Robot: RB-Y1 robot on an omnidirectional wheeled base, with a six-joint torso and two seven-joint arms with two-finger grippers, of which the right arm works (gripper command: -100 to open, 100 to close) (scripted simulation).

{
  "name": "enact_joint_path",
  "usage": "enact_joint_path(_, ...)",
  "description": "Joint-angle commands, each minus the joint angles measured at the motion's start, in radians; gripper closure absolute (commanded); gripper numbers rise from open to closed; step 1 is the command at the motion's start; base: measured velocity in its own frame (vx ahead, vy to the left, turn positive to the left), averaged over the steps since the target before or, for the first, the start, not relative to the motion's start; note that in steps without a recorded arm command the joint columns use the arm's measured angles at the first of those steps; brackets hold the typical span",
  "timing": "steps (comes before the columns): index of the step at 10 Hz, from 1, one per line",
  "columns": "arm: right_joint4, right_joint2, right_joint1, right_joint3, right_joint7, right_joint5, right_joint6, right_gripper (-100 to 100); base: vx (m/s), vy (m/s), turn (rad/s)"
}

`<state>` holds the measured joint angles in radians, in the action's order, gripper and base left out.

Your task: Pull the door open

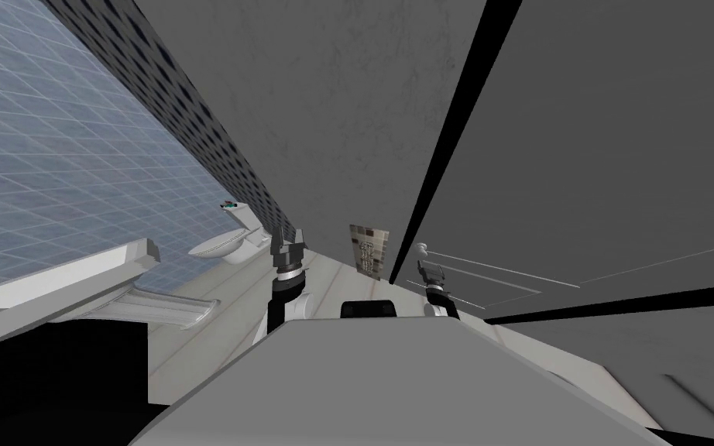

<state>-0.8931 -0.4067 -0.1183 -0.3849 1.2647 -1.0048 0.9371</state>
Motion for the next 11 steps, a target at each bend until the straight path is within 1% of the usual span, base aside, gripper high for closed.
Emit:
enact_joint_path(1, 0.000, 0.000, 0.000, 0.000, 0.000, -0.001, 0.000, -100, 0.223, -0.021, -0.038)
enact_joint_path(4, 0.000, 0.000, -0.001, 0.000, -0.001, -0.001, 0.000, -100, 0.222, -0.021, -0.039)
enact_joint_path(5, 0.000, 0.000, -0.001, 0.000, -0.001, -0.001, 0.000, -100, 0.100, -0.015, -0.001)
enact_joint_path(6, 0.000, 0.000, -0.001, 0.000, -0.001, -0.001, 0.000, 100, -0.013, 0.004, 0.010)
enact_joint_path(11, 0.000, 0.000, -0.001, 0.000, -0.001, -0.001, 0.000, 100, -0.019, 0.003, 0.003)
